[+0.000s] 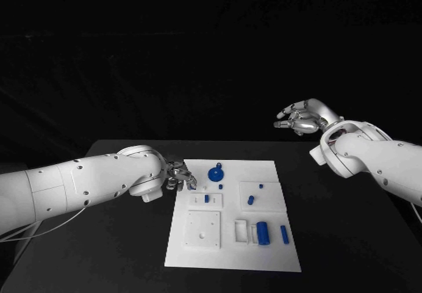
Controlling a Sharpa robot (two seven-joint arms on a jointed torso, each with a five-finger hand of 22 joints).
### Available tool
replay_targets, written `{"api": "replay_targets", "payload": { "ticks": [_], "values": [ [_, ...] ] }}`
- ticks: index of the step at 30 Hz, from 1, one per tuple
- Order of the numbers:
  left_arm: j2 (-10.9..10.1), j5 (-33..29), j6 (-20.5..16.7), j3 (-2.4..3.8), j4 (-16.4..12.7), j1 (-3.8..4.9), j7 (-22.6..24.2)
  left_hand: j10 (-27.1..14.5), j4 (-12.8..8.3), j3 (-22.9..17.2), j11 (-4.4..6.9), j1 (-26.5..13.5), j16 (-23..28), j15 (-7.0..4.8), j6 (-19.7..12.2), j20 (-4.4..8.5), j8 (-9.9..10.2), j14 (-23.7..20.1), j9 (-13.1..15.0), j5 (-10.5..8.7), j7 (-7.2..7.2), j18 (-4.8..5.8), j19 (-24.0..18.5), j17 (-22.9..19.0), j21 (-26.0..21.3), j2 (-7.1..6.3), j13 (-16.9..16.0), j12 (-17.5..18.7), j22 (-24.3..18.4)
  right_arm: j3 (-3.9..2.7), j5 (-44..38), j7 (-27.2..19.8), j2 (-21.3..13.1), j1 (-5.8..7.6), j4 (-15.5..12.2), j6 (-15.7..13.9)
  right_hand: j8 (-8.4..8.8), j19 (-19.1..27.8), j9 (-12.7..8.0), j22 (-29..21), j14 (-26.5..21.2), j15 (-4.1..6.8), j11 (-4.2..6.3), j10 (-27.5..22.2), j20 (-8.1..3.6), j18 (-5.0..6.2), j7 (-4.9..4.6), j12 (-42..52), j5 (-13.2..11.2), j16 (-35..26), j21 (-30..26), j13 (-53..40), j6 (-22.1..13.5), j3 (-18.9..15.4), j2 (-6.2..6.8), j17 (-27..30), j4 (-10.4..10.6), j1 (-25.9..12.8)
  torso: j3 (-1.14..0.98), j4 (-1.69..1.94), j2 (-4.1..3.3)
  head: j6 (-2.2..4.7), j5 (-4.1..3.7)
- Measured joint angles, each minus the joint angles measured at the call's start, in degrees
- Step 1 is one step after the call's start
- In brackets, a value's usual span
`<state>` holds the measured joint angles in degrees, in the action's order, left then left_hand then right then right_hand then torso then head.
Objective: Assemble the parts on the task board
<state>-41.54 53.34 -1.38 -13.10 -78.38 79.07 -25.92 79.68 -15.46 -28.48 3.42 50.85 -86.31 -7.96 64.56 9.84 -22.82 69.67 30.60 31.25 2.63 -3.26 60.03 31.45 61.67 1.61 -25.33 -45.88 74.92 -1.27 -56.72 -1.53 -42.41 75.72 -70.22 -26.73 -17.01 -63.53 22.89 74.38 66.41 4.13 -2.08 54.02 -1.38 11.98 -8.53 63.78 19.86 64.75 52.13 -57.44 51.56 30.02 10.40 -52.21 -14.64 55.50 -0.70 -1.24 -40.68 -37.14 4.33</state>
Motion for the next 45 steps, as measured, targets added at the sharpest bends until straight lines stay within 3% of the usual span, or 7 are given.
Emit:
{"api": "replay_targets", "payload": {
  "ticks": [4,8,11,20,25,33,45],
  "values": [
    [0.9,1.0,0.0,-0.74,1.0,-0.01,-0.6,0.1,0.0,0.0,0.08,-0.2,0.0,-0.09,0.1,0.19,0.0,0.3,0.0,0.00,-0.09,0.00,0.2,0.1,0.4,0.16,-0.1,-0.4,0.0,0.00,3.4,-1.7,0.6,0.30,1.3,-0.2,0.44,4.9,-0.1,-2.7,-3.9,-1.40,-1.23,-2.8,2.41,0.00,-1.26,-5.4,0.3,-6.4,-6.2,4.6,-2.0,-0.4,-0.31,3.5,-0.5,-0.3,-0.16,0.01,0.19,-0.38,0.04],
    [1.9,1.5,-0.1,-0.68,1.9,-0.06,-0.9,0.1,0.0,0.0,0.09,-0.4,-0.2,-0.01,0.1,0.19,0.0,0.4,0.0,-0.02,-0.09,0.01,0.2,0.2,0.4,0.42,-0.2,-0.4,0.0,0.00,5.7,-2.8,0.9,0.32,1.6,-0.2,0.43,9.2,0.0,-5.7,-6.8,-2.96,-1.90,-4.0,5.08,0.56,-1.78,-11.2,0.6,-12.6,-12.3,11.3,-2.5,-0.4,-0.54,7.4,-1.1,-0.5,-0.24,0.00,0.27,-0.71,0.10],
    [2.6,1.7,-0.1,-0.66,2.4,-0.24,-0.9,0.2,0.0,0.0,0.22,-0.5,-0.2,0.00,0.1,0.19,0.0,0.4,0.0,-0.03,-0.10,0.01,0.2,0.2,0.4,0.47,-0.2,-0.4,0.0,0.01,6.6,-3.4,0.9,0.32,1.6,-0.2,0.43,10.1,0.2,-6.4,-7.5,-3.44,-2.13,-3.8,5.99,1.32,-1.83,-12.9,0.6,-14.3,-13.8,14.5,-2.9,-0.9,-0.85,8.5,-1.1,-0.2,-0.25,-0.01,0.27,-0.83,0.12],
    [3.9,1.8,0.2,-0.67,3.7,-1.46,-1.0,0.3,0.0,0.0,0.27,-0.6,-0.2,0.09,0.2,0.18,0.0,0.5,0.0,0.20,-0.01,0.00,0.2,0.3,0.4,0.61,-0.4,-0.8,0.0,0.01,8.2,-4.4,1.4,0.32,1.6,0.0,-0.19,13.3,0.2,-8.1,-9.6,-5.55,-2.84,-4.5,8.35,1.87,-2.13,-17.3,0.6,-19.2,-18.4,22.1,-3.2,-1.1,-1.08,12.2,-0.9,0.0,-0.21,0.05,0.29,-1.33,0.03],
    [4.5,1.8,0.9,-0.67,4.4,-1.81,-1.0,0.3,0.0,0.0,0.27,-0.8,-0.5,0.06,0.2,0.17,0.0,0.5,0.0,0.20,0.01,0.01,0.2,0.3,0.4,0.79,-0.4,-0.9,0.0,0.01,8.7,-4.6,1.8,0.32,1.8,0.5,-0.61,16.5,0.2,-10.8,-11.2,-7.31,-4.10,-4.6,10.08,2.68,-2.22,-23.6,-0.6,-25.2,-23.1,29.8,-3.3,-0.6,-1.53,16.0,-1.4,0.5,-0.18,0.07,0.29,-1.55,-0.03],
    [5.0,2.4,1.9,-0.64,5.6,-3.09,-1.1,0.3,0.0,0.0,0.28,-0.8,-0.4,0.06,0.2,0.08,0.0,0.5,0.0,0.19,0.01,0.01,0.3,0.4,0.7,0.79,-0.5,-0.9,0.0,0.01,9.9,-5.1,2.1,0.32,2.0,2.2,-0.91,21.7,0.1,-15.3,-13.5,-10.34,-6.40,-3.1,12.98,2.80,-2.51,-35.8,-1.9,-36.6,-30.1,43.3,-3.6,-0.1,-2.55,22.1,-1.6,1.5,-0.18,0.04,0.31,-1.82,0.01],
    [5.4,3.3,2.2,-0.65,6.6,-4.16,-1.0,0.3,0.0,-0.1,0.28,-0.8,-0.4,0.06,0.2,0.07,0.0,0.5,0.0,-0.04,0.00,0.00,0.3,0.4,0.7,0.79,-0.5,-1.1,0.0,0.01,10.8,-5.4,2.1,0.32,1.8,3.6,-1.11,22.6,-0.1,-16.6,-13.4,-11.02,-6.40,-1.3,13.76,3.05,-2.51,-38.8,-2.1,-39.8,-32.0,47.7,-3.6,-0.2,-2.65,23.7,-1.6,1.6,-0.21,0.01,0.26,-2.09,-0.13]
  ]
}}
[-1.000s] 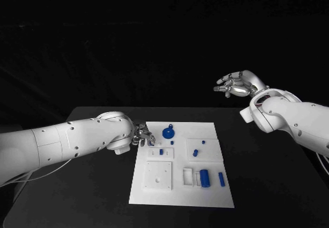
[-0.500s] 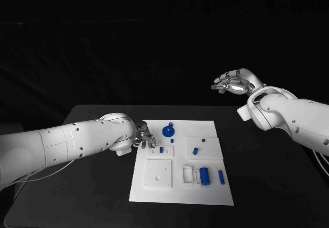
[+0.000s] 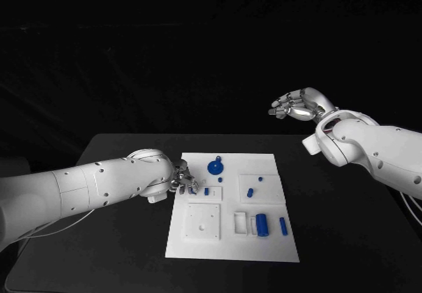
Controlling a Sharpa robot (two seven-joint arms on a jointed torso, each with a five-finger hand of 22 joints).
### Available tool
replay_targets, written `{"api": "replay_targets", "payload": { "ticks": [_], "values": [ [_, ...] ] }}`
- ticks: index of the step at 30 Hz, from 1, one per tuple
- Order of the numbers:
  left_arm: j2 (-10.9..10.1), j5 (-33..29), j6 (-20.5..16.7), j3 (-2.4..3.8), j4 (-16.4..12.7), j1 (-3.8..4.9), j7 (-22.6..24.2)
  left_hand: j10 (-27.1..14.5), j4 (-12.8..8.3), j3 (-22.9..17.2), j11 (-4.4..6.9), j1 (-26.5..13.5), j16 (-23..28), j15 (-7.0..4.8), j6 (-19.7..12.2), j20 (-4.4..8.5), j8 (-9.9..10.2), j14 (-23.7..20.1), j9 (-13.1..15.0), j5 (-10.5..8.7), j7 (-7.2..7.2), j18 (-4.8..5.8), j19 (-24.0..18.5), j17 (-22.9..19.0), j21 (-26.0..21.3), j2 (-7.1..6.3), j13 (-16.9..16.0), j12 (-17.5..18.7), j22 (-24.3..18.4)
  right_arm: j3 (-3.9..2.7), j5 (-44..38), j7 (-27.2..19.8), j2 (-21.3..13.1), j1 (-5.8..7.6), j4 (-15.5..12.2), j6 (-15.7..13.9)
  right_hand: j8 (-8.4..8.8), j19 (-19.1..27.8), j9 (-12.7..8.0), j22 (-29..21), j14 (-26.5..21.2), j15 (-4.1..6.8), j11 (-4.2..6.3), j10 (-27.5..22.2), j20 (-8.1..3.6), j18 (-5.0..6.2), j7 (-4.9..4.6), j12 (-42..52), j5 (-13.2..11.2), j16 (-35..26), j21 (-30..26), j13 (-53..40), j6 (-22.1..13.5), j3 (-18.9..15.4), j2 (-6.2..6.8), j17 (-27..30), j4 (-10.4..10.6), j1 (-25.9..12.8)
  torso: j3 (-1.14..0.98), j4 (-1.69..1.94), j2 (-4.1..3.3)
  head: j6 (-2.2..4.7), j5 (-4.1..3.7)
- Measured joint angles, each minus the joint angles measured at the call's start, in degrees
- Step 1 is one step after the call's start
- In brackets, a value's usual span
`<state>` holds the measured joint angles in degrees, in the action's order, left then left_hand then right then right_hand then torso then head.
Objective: Assemble the parts on the task board
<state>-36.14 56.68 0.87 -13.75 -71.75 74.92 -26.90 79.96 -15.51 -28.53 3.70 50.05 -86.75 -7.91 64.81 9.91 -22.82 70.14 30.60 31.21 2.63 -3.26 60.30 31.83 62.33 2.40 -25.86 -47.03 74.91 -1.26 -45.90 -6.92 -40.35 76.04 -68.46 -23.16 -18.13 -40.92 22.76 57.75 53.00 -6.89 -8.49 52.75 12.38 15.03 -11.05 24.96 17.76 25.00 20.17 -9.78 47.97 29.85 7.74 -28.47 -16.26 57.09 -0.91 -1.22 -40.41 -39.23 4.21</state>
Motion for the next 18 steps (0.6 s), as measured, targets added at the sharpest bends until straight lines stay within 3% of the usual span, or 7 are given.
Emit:
{"api": "replay_targets", "payload": {
  "ticks": [18],
  "values": [
    [0.4,0.5,0.0,0.02,0.6,-0.65,0.3,0.0,0.0,0.0,0.01,0.0,0.0,-0.15,0.1,-0.10,0.0,0.1,0.0,0.14,-0.11,0.00,-0.1,0.0,0.0,0.00,0.0,0.0,0.0,0.00,0.3,-0.1,0.0,0.00,-0.3,0.5,0.00,0.0,-0.1,-0.1,0.2,-0.20,-0.21,0.6,0.00,0.00,0.01,-0.4,0.0,-0.5,-0.2,0.7,0.0,-0.3,-0.21,0.2,0.1,0.2,-0.02,0.04,0.05,-0.36,-0.09]
  ]
}}
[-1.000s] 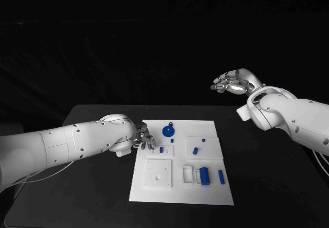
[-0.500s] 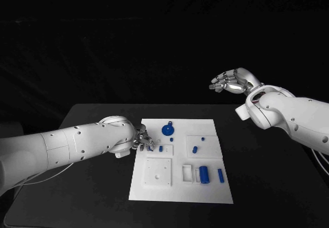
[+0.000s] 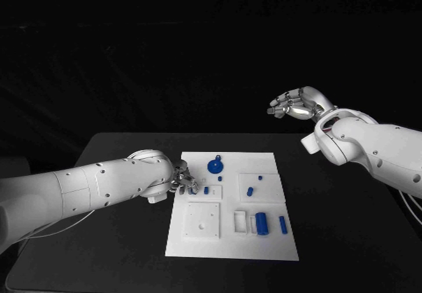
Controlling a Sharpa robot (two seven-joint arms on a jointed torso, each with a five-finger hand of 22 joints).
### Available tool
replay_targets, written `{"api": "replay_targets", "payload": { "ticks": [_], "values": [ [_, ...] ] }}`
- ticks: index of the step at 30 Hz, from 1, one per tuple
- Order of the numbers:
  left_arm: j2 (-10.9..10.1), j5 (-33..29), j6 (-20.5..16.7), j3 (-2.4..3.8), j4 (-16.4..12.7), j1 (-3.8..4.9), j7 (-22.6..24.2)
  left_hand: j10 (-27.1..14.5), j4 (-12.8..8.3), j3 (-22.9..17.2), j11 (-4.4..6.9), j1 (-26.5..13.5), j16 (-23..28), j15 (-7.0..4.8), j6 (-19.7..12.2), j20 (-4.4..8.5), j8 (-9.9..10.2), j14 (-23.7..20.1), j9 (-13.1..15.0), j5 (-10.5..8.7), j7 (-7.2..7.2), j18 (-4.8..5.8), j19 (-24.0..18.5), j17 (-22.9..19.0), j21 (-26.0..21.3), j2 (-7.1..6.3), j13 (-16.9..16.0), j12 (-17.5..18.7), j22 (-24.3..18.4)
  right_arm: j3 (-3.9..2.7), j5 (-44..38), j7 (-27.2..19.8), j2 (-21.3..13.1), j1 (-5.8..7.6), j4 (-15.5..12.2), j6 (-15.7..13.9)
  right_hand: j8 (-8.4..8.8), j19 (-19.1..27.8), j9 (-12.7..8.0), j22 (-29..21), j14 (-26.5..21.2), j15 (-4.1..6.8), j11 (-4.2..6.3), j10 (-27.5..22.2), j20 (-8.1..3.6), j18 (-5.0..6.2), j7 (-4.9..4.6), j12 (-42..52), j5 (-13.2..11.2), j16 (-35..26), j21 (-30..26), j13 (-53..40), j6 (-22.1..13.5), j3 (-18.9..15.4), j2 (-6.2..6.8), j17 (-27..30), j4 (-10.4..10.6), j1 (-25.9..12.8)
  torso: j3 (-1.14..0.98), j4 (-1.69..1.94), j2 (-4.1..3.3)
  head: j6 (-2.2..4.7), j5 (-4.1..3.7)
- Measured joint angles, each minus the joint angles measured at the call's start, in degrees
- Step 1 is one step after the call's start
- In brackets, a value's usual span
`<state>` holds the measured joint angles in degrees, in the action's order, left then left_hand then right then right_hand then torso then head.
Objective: Assemble the parts on the task board
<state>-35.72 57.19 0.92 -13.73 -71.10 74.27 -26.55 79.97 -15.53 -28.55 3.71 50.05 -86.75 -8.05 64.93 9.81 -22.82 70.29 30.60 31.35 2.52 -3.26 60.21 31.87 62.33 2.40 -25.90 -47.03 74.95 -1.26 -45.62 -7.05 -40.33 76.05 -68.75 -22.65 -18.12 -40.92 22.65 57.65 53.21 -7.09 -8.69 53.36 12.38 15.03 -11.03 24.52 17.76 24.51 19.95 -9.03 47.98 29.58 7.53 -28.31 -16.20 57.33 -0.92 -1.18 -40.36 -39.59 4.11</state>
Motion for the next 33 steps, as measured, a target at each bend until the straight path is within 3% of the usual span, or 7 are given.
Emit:
{"api": "replay_targets", "payload": {
  "ticks": [33],
  "values": [
    [0.7,1.4,0.0,0.02,0.7,-0.07,1.0,-0.1,0.0,0.0,-0.14,-0.5,0.0,-0.03,0.1,-0.11,0.0,0.0,0.0,-0.38,0.07,-0.01,-0.1,0.0,0.0,0.00,0.0,-0.2,0.0,0.00,0.0,0.0,-0.1,0.00,-0.2,0.3,0.00,-0.2,-0.1,-0.1,0.5,-0.13,0.20,0.6,0.21,-0.03,0.02,-0.2,0.0,-0.2,0.0,0.9,0.0,-0.2,-0.22,0.1,-0.2,0.2,-0.02,-0.02,0.01,0.26,-0.14]
  ]
}}
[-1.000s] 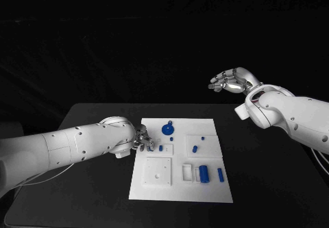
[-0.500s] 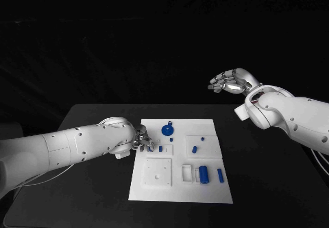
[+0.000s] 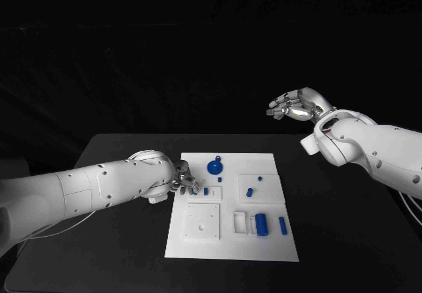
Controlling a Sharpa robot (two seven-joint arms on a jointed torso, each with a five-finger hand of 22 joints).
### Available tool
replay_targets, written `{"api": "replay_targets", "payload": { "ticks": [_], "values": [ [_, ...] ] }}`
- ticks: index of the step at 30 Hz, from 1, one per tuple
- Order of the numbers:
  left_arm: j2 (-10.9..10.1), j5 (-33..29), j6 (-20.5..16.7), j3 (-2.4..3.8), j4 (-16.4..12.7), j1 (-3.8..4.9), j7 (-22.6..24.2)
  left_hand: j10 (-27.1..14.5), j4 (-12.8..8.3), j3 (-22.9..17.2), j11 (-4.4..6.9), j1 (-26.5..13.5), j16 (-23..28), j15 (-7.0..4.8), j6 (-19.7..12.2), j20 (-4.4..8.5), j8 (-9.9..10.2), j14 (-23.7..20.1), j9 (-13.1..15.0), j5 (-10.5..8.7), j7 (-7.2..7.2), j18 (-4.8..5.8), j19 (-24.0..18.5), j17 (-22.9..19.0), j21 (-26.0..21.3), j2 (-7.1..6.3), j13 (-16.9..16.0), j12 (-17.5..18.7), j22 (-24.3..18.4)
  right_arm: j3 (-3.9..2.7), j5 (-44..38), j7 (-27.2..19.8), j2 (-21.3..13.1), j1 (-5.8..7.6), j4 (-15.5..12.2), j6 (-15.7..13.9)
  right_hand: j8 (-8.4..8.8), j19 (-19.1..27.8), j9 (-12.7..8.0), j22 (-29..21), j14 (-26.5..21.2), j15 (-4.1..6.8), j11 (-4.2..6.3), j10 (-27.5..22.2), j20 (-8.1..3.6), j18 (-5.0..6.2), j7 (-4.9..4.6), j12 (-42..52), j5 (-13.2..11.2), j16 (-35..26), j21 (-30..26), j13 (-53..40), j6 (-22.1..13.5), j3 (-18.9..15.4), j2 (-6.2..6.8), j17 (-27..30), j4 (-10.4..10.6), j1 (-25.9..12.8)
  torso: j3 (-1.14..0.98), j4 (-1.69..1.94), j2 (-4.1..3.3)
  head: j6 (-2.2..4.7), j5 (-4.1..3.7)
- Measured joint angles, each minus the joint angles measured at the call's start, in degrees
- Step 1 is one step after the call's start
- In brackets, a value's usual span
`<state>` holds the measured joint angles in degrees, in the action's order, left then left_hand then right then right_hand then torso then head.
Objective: Assemble the parts on the task board
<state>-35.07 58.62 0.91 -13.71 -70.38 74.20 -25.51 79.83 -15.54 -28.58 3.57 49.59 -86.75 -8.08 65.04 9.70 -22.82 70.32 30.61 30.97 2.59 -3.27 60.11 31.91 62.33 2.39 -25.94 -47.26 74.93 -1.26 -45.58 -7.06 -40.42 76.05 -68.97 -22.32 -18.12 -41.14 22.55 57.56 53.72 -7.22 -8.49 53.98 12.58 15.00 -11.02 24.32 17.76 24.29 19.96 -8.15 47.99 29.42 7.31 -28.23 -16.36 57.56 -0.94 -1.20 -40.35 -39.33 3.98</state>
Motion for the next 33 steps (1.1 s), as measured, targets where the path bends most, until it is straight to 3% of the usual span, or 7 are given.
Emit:
{"api": "replay_targets", "payload": {
  "ticks": [33],
  "values": [
    [0.4,1.2,1.4,0.12,0.8,-0.34,0.3,0.0,0.1,-0.1,0.00,0.1,0.0,0.00,-0.1,-0.02,0.4,0.0,0.1,-0.04,-0.12,-0.02,0.0,0.0,0.0,-0.08,0.0,0.0,0.0,0.00,0.0,0.0,0.0,0.00,0.0,0.5,-0.28,0.0,0.0,0.0,0.0,0.02,0.01,0.4,0.00,-0.01,0.08,-0.2,0.0,-0.2,0.0,0.3,0.1,0.0,-0.22,0.0,0.0,0.2,0.02,0.03,-0.01,-0.16,-0.06]
  ]
}}
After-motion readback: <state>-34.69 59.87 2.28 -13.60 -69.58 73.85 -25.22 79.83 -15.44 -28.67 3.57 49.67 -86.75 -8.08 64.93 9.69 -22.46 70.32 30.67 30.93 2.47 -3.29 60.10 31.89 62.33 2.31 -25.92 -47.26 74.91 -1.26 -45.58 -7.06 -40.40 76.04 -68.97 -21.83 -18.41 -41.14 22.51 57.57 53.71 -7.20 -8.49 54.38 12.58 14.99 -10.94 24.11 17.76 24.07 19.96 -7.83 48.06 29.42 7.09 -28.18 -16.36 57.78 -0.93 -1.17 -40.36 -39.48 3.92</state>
